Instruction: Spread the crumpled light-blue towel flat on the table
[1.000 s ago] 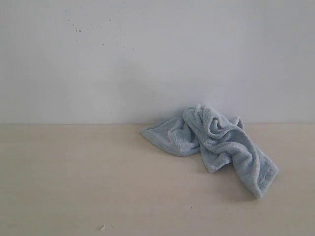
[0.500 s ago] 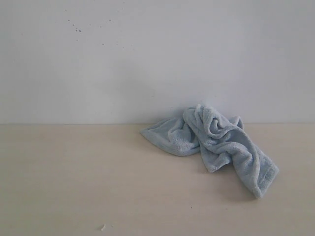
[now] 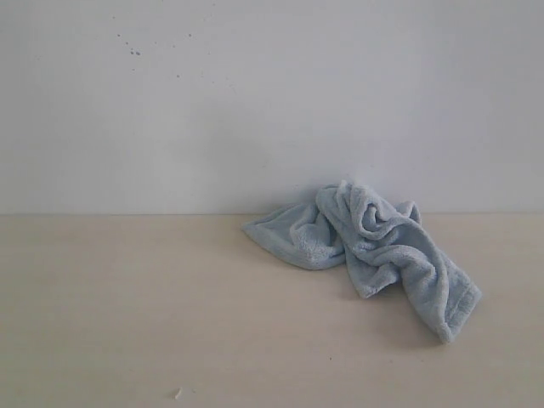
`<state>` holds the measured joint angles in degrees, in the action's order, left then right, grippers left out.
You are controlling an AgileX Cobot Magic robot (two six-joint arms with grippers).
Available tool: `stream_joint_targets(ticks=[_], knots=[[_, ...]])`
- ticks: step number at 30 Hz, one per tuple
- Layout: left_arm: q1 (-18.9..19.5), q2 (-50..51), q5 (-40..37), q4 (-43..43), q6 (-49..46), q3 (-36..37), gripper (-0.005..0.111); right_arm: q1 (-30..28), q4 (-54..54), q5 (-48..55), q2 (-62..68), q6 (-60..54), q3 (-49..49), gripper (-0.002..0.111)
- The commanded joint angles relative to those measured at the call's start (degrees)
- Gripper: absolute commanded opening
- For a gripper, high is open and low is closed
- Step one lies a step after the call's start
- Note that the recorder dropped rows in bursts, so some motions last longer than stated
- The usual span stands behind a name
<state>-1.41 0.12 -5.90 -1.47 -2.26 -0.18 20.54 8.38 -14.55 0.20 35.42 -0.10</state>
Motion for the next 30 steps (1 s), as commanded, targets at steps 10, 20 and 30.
stream_joint_targets(ticks=[10,20,30], knots=[[0.1,-0.1,0.1,0.4,0.2,0.2,0.004,0.0,-4.6,44.4,24.1,-34.8,-31.0,0.0],[0.1,-0.1,0.1,0.4,0.2,0.2,0.004,0.0,-26.3,51.1,72.8,-34.0,-50.9,0.046],[0.1,-0.1,0.0,0.4,0.2,0.2,0.004,0.0,-27.8,44.3,103.1,-32.5,-63.1,0.057]])
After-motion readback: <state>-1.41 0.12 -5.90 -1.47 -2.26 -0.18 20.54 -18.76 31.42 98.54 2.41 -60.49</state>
